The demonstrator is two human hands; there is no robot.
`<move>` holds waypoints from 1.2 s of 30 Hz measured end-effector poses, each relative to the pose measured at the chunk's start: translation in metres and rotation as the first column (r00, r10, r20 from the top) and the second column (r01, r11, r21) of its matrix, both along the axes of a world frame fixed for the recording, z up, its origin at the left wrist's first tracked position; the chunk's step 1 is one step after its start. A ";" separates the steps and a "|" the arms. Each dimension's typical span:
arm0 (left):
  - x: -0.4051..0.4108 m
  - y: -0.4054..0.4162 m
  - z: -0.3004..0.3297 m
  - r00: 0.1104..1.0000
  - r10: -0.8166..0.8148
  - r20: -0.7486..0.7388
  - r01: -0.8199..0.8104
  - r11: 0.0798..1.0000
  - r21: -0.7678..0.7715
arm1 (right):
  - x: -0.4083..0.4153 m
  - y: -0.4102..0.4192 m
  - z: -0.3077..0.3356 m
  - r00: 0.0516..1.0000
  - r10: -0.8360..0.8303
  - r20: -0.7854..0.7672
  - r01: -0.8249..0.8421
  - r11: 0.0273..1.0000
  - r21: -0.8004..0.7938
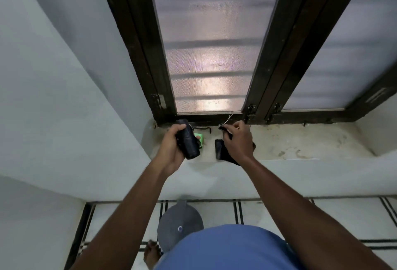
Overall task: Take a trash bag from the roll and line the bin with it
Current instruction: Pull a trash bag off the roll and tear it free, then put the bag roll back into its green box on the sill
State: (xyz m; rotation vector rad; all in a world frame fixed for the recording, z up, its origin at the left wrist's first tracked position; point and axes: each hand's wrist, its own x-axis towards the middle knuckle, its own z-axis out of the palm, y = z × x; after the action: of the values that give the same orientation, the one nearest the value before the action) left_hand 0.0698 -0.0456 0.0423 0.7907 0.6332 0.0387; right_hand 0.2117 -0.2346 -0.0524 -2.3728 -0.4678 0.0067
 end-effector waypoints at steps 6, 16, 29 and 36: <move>0.009 -0.022 -0.004 0.993 0.080 -0.082 -0.060 0.974 0.218 | 0.026 0.001 0.016 0.962 0.208 -0.176 -0.200 0.978 0.062; -0.006 -0.020 -0.014 0.995 0.094 -0.034 -0.083 0.968 0.236 | -0.006 -0.002 0.044 0.874 0.320 -0.365 -0.177 0.910 0.375; -0.028 0.018 0.003 0.992 -0.123 0.022 0.108 0.937 0.332 | -0.036 0.015 0.070 0.511 0.603 -0.613 0.051 0.691 0.721; -0.045 0.042 0.005 0.980 -0.192 0.045 0.161 0.910 0.381 | -0.058 0.043 0.075 0.473 0.542 -0.694 0.249 0.674 0.696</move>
State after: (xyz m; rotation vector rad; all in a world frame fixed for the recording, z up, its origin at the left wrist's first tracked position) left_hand 0.0244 -0.0038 0.0469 1.2110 0.4789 0.0265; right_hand 0.1532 -0.1918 0.0221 -1.1999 -0.1081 0.9447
